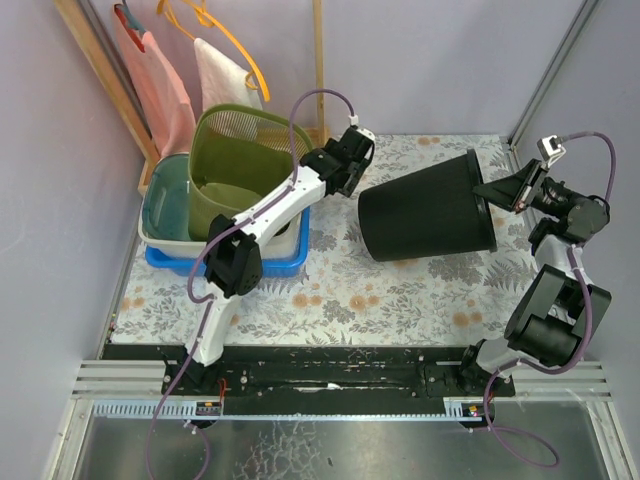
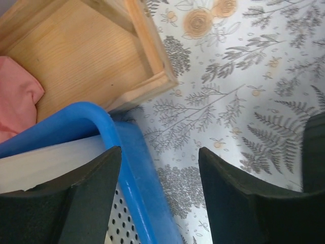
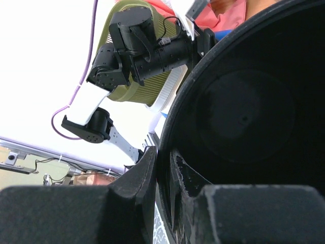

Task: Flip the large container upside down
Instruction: Adjust the container at the center of the board.

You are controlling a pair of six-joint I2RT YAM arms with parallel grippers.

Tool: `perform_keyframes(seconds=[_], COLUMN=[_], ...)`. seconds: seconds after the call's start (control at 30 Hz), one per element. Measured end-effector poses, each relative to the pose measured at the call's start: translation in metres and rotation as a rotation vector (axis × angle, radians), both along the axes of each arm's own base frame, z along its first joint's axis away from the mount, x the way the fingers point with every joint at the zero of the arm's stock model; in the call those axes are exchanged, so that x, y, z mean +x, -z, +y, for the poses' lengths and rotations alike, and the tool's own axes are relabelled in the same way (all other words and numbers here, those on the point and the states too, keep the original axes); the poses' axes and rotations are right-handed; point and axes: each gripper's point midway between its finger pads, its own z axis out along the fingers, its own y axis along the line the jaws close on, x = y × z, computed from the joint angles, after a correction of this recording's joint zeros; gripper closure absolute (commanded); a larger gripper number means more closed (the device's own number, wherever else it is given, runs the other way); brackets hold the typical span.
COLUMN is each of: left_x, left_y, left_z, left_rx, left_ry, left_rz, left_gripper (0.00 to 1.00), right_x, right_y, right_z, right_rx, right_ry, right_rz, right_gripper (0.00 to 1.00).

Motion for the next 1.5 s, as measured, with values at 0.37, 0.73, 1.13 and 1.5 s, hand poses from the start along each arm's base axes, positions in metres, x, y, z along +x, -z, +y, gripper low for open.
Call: perform_keyframes(seconds=[0.37,0.73,1.13,1.5], left_x=[-0.026,-0.049,-0.057,-0.076], left_y=[0.048,0.022,0.012,0.009], left_z=[-0.007,0.031,0.025,0.032], left_rx=[0.083,0.093,0.011,-0.007], left_ry=[0.042,0.015,0.047,0.058], left_rz=[0.117,0.095,0.120,0.143], left_gripper=[0.42,0.42,0.43,0.44], right_x=[0.004,0.029,0.050,0.087], right_y=[-0.019,-0.002,0.021,0.056], right_z=[-0.005,-0.027,-0.038,-0.074], right_rx=[-0.030,0.003,0.077,-0.481], right_ry=[0.009,0.038,0.143,0.396], right_rz=[-0.050,-0.006,-0.024,-0.097], right_gripper=[1.00,1.00,1.00,1.00])
